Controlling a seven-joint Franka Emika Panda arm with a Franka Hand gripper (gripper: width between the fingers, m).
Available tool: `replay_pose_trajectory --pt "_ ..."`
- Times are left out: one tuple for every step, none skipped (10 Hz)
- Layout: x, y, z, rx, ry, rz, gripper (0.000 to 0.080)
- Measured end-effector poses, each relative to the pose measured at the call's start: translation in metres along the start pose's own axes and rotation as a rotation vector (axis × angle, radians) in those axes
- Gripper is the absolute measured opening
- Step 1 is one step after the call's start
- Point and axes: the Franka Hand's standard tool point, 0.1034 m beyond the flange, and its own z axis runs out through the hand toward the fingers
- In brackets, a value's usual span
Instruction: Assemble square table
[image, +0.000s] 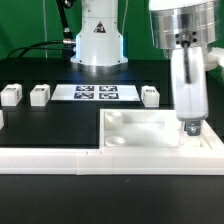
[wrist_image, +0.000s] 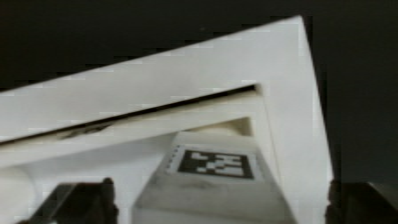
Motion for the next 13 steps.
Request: replay_pose_trajectory --pt "-0.0026 -0.002 -0.0016 0.014 0.012 -0.117 0.0634" --pt "-0.001 -0.0011 0.0005 0.01 0.013 -0.172 0.0645" --pt "0.0004 -0.0014 0.0005 0.01 0.015 -0.22 0.0645" --pt "0.0001 -0.0013 0.0006 0.01 0.014 -0.213 0.0648" --pt "0.0003 -0.0011 0.0009 0.009 0.015 -0.213 0.0648" --pt "0.0004 -0.001 0.0012 0.009 0.015 -0.213 0.0648" --pt "0.0005 -0.0009 0.0014 0.009 0.015 -0.213 0.0648" --pt "0.0006 -0.0008 0.0017 0.008 0.015 -0.213 0.0648" --pt "0.0007 -0.0007 0.0018 0.008 0.015 -0.213 0.0648" --pt "0.0007 -0.0006 0.0021 0.008 0.015 -0.213 0.0648" --pt "0.0008 -0.0005 0.0023 0.007 0.016 -0.212 0.0648" --pt "0.0009 -0.0005 0.0025 0.007 0.016 -0.212 0.0648" --pt "0.001 -0.0004 0.0026 0.007 0.016 -0.218 0.0648"
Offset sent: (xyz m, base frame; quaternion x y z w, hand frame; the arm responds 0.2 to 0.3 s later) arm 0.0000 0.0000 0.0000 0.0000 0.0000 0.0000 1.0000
